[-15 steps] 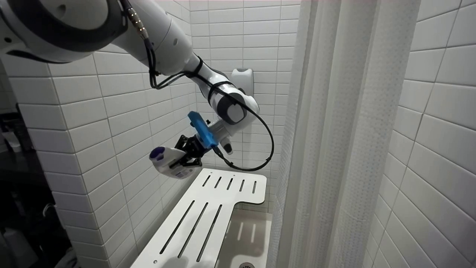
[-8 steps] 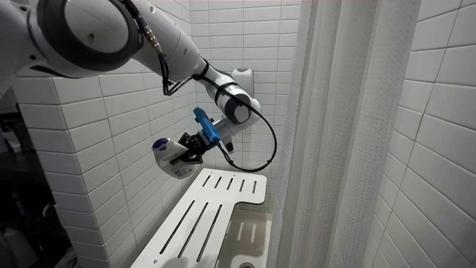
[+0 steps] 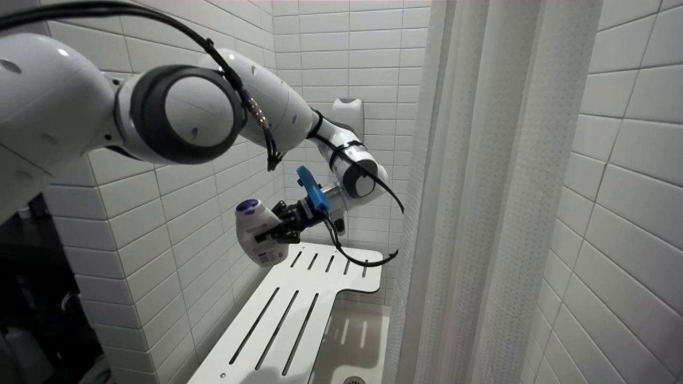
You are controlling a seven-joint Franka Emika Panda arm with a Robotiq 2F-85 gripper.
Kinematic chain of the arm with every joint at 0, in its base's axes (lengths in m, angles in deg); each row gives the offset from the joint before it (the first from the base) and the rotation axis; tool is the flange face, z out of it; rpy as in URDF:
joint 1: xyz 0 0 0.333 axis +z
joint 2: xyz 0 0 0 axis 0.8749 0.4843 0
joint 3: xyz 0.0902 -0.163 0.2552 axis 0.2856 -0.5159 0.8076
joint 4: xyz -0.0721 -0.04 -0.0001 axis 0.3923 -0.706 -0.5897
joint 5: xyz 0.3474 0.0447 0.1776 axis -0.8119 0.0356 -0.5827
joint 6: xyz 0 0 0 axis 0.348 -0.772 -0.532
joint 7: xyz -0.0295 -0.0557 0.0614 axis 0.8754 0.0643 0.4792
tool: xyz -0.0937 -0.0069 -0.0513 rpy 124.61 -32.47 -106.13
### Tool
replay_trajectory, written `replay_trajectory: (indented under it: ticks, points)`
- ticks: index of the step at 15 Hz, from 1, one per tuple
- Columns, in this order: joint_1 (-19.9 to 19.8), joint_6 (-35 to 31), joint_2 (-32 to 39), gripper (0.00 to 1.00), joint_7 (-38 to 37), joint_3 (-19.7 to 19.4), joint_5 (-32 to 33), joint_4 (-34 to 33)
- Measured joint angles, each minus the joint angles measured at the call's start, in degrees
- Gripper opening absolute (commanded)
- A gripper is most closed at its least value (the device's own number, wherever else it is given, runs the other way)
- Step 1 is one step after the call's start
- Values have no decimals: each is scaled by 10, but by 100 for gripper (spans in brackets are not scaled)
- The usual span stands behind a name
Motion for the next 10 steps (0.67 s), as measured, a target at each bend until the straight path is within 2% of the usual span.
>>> replay_trajectory:
  ticks: [10]
  points:
    - [-15, 9, 160, 5, -122, 11, -35, -173]
